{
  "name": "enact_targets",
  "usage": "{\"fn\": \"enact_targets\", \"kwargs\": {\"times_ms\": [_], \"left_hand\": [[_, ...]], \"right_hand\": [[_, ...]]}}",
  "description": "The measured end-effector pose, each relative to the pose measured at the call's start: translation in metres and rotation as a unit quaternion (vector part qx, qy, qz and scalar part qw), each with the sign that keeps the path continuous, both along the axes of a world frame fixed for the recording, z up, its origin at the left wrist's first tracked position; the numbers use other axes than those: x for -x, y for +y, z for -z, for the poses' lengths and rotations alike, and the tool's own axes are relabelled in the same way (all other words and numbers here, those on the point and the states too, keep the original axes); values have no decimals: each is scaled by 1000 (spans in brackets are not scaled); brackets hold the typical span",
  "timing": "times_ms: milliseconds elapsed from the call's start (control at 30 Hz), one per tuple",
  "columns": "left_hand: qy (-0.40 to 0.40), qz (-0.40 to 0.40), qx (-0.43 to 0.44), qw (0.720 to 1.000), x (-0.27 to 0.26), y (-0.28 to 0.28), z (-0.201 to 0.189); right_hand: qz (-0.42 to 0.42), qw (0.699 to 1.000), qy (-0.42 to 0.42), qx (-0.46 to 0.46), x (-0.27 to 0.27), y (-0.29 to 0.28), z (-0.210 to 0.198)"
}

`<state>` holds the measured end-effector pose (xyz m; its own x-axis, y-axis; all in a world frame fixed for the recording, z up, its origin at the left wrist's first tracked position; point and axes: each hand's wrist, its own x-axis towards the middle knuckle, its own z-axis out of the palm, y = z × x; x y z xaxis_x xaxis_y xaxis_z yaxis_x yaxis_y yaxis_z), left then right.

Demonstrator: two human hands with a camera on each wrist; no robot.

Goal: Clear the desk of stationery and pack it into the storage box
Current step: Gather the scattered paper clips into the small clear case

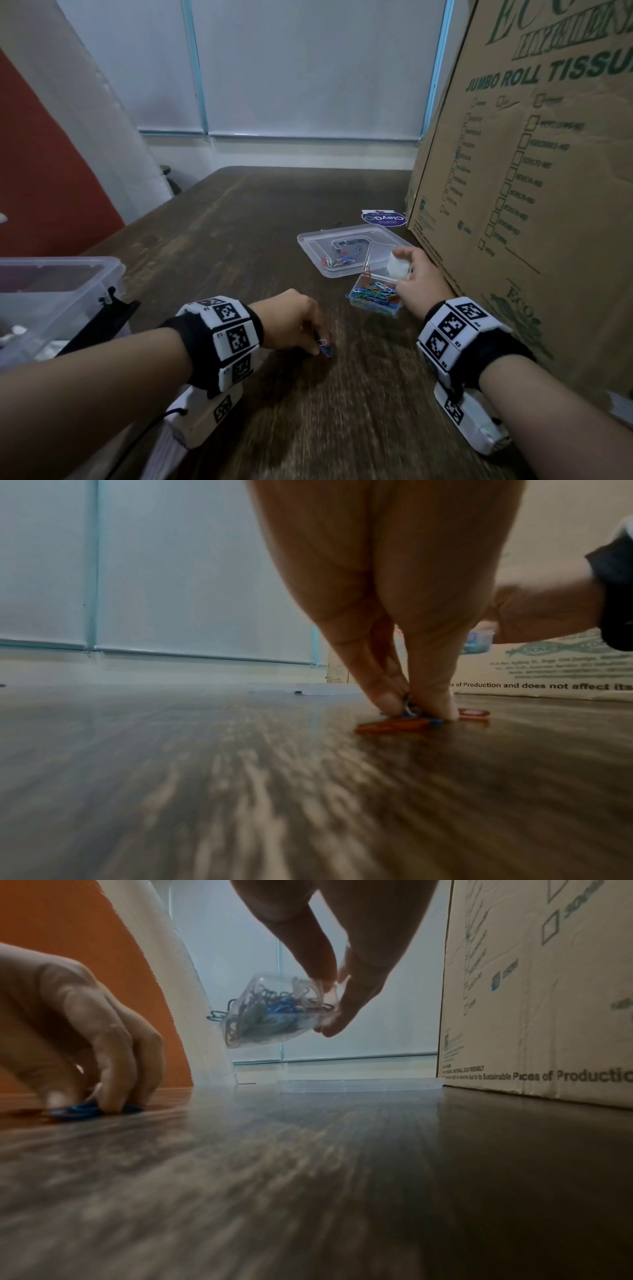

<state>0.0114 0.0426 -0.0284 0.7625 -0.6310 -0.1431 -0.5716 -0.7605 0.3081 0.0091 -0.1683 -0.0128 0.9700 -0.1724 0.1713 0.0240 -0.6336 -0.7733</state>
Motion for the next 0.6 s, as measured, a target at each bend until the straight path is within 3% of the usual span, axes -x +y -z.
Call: {"fn": "enact_targets", "kwargs": {"times_ms": [167, 400, 533, 600], "left_hand": [[-26, -13, -20, 999, -1, -10, -10], [-97, -54, 170, 979, -17, -40, -66], [-109, -27, 117, 987, -18, -62, -67], [-118, -50, 117, 985, -20, -63, -59]], "right_hand": [[-13, 1000, 21, 4, 2, 1, -2], [-22, 999, 26, -11, -1, 0, -1], [-20, 999, 33, -36, 1, 0, -2], [-20, 999, 31, -36, 0, 0, -2]]}}
